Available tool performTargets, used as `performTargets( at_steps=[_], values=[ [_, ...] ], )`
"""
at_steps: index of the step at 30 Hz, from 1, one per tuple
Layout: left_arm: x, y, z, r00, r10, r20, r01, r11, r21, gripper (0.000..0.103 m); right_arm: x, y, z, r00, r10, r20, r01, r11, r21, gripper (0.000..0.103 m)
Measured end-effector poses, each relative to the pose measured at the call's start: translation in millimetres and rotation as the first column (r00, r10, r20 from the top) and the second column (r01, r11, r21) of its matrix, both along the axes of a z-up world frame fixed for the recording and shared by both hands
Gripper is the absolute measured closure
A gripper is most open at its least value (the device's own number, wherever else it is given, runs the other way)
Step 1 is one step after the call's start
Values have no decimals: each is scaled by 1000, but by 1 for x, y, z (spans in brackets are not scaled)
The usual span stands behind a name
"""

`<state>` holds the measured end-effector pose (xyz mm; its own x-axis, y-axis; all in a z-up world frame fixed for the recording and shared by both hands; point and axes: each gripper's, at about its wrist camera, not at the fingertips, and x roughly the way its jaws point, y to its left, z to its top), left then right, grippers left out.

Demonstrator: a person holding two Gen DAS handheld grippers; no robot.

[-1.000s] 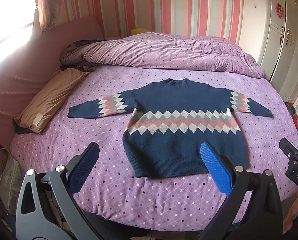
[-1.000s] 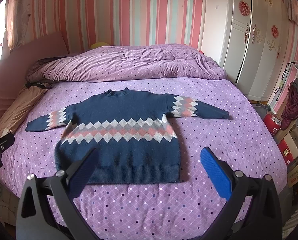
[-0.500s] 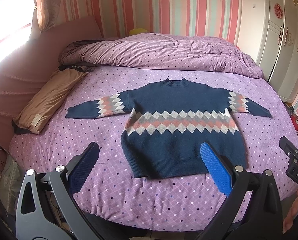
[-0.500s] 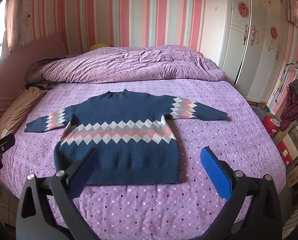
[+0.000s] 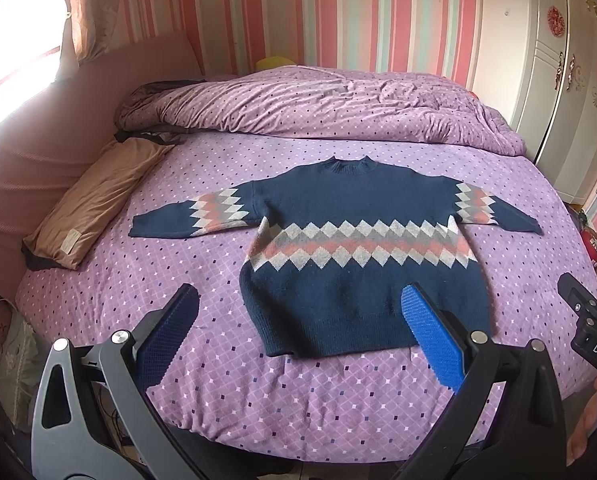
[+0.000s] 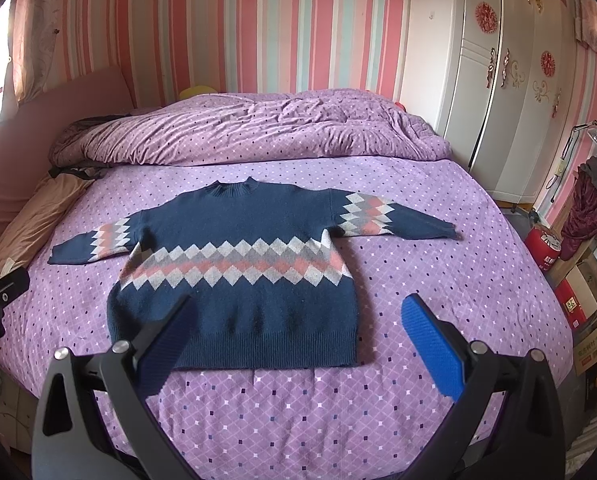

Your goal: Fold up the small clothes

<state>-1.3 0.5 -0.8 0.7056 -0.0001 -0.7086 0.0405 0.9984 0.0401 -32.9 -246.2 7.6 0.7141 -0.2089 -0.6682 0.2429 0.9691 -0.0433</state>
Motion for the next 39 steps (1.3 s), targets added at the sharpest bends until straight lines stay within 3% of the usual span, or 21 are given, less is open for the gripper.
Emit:
performTargets(
  at_steps=[39],
  values=[
    [14, 4, -6, 1000, 13, -17, -13, 1000, 2, 3, 2, -8, -2, 1000, -13, 0, 13, 1000, -9, 1]
  ],
)
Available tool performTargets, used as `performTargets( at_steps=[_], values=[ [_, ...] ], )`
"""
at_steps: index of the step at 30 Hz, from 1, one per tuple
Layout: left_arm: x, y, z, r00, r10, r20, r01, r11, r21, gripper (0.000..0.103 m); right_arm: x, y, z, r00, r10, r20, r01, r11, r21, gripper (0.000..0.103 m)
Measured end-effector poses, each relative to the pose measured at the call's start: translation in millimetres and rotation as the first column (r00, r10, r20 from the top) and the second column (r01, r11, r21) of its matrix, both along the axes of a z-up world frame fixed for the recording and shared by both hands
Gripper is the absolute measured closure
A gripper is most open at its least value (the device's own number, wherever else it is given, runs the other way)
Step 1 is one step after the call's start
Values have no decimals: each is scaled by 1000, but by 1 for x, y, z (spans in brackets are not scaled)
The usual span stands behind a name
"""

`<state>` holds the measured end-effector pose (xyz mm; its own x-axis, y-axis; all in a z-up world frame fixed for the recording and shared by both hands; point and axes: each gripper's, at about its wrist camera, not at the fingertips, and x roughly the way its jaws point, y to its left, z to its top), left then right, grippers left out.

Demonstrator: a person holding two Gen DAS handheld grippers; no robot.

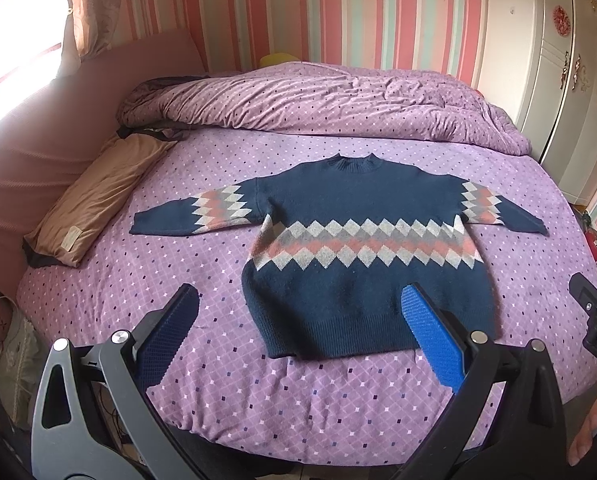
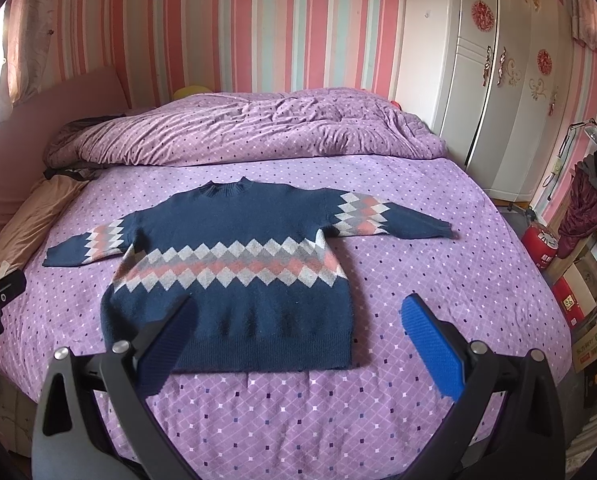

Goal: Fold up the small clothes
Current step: 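Move the right gripper to the cuff of the sleeve nearest it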

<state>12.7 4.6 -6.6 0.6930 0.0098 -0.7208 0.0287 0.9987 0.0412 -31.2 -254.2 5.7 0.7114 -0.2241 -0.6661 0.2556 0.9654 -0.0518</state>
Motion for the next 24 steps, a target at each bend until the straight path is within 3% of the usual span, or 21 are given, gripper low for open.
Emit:
performTargets(
  at_steps=[9, 14, 18, 24],
  values=[
    [40, -11, -14, 1000, -17, -27, 15, 998, -65, 3, 36, -53, -13, 994, -105, 19, 105, 994, -25, 1],
    [78, -46, -23, 999, -39, -3, 39, 999, 4, 3, 66, -88, -27, 990, -139, 25, 140, 990, -25, 1],
    [122, -83, -46, 996, -84, -10, 84, 996, 34, 3, 95, -119, -55, 990, -142, 23, 141, 990, 26, 1],
    [182, -127, -77, 986, -159, -42, 160, 987, 24, 3, 153, -172, -100, 987, -155, -41, 158, 985, 73, 1]
  ],
)
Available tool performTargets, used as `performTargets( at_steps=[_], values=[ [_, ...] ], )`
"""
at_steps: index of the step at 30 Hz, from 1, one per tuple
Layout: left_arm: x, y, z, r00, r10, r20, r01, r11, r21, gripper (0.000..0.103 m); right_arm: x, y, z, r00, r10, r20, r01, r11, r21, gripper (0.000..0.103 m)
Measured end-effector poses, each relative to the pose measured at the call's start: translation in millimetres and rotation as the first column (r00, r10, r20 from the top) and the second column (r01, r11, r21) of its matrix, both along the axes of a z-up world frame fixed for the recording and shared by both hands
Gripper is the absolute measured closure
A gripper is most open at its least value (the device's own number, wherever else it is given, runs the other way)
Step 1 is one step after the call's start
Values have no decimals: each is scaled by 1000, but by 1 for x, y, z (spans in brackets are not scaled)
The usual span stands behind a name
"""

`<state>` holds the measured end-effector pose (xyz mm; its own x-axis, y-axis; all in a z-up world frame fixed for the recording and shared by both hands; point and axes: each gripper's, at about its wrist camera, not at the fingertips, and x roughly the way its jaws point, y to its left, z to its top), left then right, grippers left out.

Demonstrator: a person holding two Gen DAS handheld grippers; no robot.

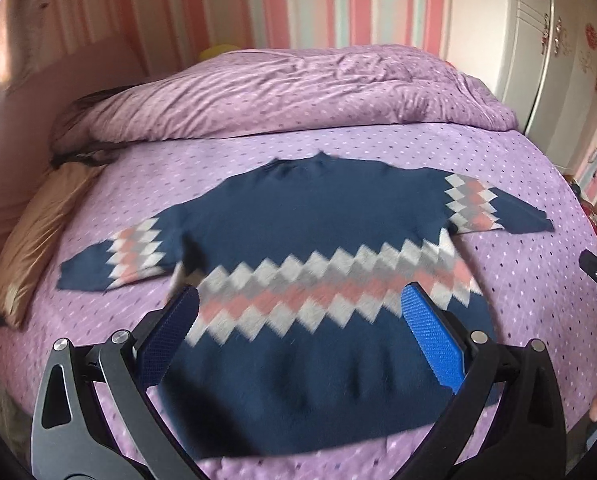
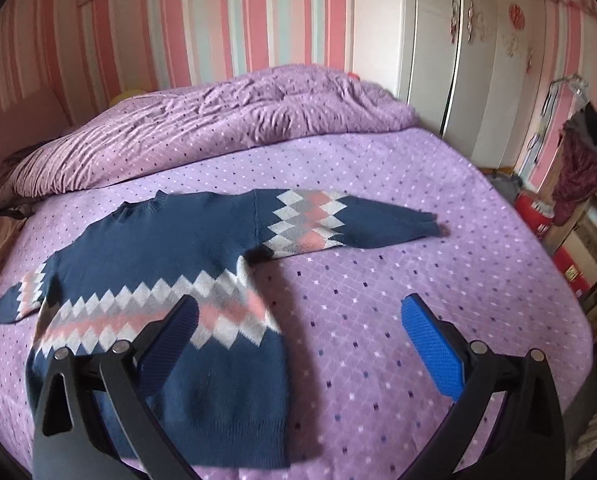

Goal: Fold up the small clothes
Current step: 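Move the right gripper to the cuff of the sleeve nearest it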

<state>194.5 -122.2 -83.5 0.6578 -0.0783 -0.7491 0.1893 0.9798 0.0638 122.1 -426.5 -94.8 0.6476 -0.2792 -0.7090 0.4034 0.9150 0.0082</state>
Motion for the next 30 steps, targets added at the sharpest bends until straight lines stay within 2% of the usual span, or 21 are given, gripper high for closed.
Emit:
performTargets(
  at_steps=[3, 7, 10, 15, 20, 25, 30],
  values=[
    [26, -16, 0, 1000, 4, 8, -4, 1000, 4, 3, 16, -28, -6, 1000, 8, 25, -9, 999, 34, 1],
    [57, -45, 10, 1000, -5, 11, 5, 1000, 1, 3, 38, -65, -12, 1000, -3, 27, 3, 1000, 16, 1],
    [78, -75, 12, 1000, -15, 6, 14, 999, 38, 3, 53, -96, -22, 1000, -10, 12, 10, 1000, 11, 1],
    [106, -118, -2, 999, -48, -5, 48, 997, 58, 3, 79, -145, -51, 1000, -24, 1, 24, 1000, -20, 2],
    [128, -142, -26, 997, -70, -33, 70, 997, 20, 3, 102, -216, -110, 995, -101, 6, 100, 989, 108, 2],
    [149, -161, -51, 995, -86, -57, 89, 994, 59, 3, 124, -277, -159, 980, -196, -42, 200, 962, 185, 2],
    [169, -170, -68, 990, -99, -98, 106, 991, 76, 3, 138, -314, -197, 963, -254, -95, 271, 912, 309, 15]
  ],
)
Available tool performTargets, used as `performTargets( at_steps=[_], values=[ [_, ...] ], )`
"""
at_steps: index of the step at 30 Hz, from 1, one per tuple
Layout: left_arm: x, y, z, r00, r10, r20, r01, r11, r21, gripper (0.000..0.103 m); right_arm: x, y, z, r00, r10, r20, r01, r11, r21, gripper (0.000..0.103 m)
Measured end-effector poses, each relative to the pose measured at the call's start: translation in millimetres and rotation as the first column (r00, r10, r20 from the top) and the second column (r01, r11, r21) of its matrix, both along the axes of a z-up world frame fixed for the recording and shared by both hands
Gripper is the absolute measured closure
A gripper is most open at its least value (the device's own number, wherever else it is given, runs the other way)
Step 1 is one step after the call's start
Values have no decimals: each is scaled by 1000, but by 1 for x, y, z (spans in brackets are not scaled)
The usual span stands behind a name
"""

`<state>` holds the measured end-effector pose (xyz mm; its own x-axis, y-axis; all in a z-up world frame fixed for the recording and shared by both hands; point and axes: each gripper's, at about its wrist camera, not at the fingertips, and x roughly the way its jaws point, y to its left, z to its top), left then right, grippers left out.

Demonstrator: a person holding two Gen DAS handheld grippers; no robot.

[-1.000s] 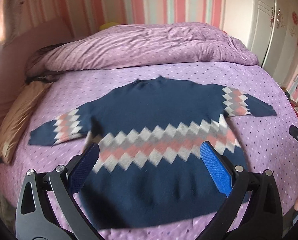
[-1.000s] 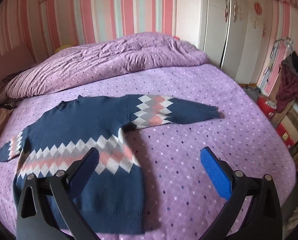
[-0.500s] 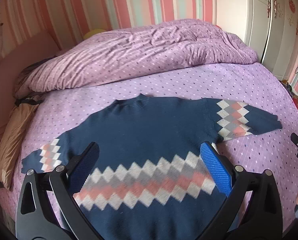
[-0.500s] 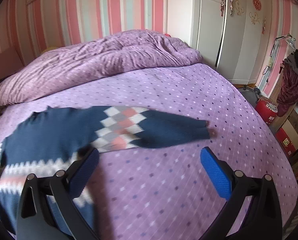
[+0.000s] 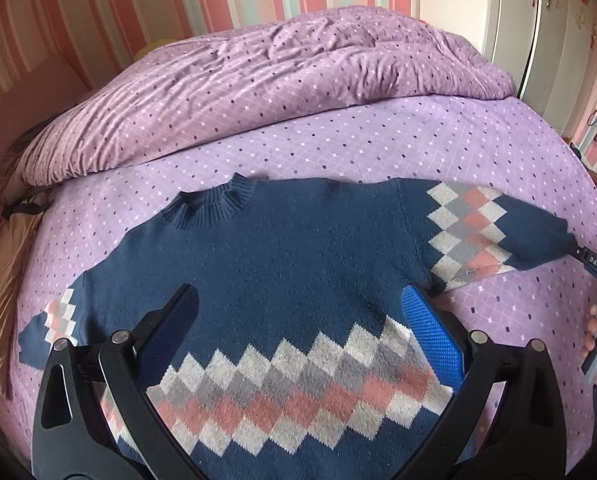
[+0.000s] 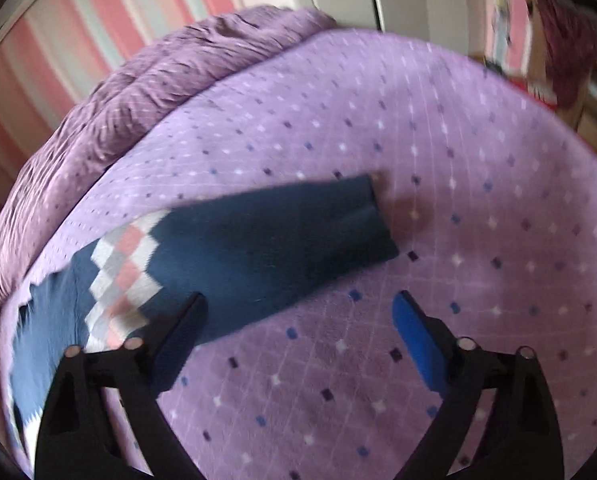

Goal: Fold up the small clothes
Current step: 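Move the right gripper to the cuff of the sleeve nearest it, then grasp the sleeve cuff with the right gripper and lift it across the body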

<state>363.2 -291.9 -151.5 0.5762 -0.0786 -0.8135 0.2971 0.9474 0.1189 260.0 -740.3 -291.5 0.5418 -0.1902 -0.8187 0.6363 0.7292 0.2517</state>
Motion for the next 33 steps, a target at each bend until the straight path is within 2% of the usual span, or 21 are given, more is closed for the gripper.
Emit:
performTargets(
  at_steps=[2, 9, 12, 14, 16, 19, 20, 22, 23, 24, 27, 30, 33],
  values=[
    [8, -5, -2, 1000, -3, 0, 3, 1000, 20, 3, 9, -2, -15, 999, 21, -27, -19, 999, 46, 27],
    [19, -3, 7, 1000, 7, 11, -7, 1000, 21, 3, 27, -10, -21, 1000, 8, -16, -8, 999, 34, 27],
    [20, 1, 10, 1000, 14, 6, -14, 1000, 17, 3, 34, -23, -29, 1000, -3, -9, 4, 995, 96, 27],
    [20, 4, 10, 1000, 17, 4, -17, 1000, 21, 3, 36, -32, -37, 1000, -25, 8, 24, 985, 169, 27],
    [19, 5, 9, 1000, 16, 0, -16, 999, 32, 3, 34, -36, -35, 998, -48, 34, 41, 984, 171, 30],
    [17, 8, 6, 1000, 17, -2, -17, 999, 52, 3, 34, -41, -33, 996, -74, 43, 67, 984, 162, 49],
    [17, 10, 6, 1000, 19, -5, -19, 998, 54, 3, 35, -43, -36, 996, -81, 40, 73, 983, 170, 63],
    [17, 13, 6, 1000, 24, -12, -23, 998, 51, 3, 34, -46, -38, 994, -101, 43, 92, 982, 166, 79],
    [16, 16, 7, 1000, 29, -11, -28, 998, 52, 3, 33, -46, -36, 994, -103, 47, 95, 983, 154, 91],
    [16, 18, 8, 999, 32, -9, -31, 998, 52, 3, 33, -44, -33, 994, -99, 44, 92, 987, 131, 93],
    [16, 25, 12, 999, 44, -4, -44, 997, 56, 3, 38, -24, -16, 999, -44, 22, 44, 999, -10, 94],
    [16, 37, 16, 998, 62, -2, -62, 997, 53, 3, 36, -9, 0, 999, -23, 39, 25, 998, -56, 95],
    [16, 53, 21, 997, 82, 2, -82, 996, 47, 3, 35, 23, 33, 997, 16, 81, -7, 994, -112, 95]
  ],
)
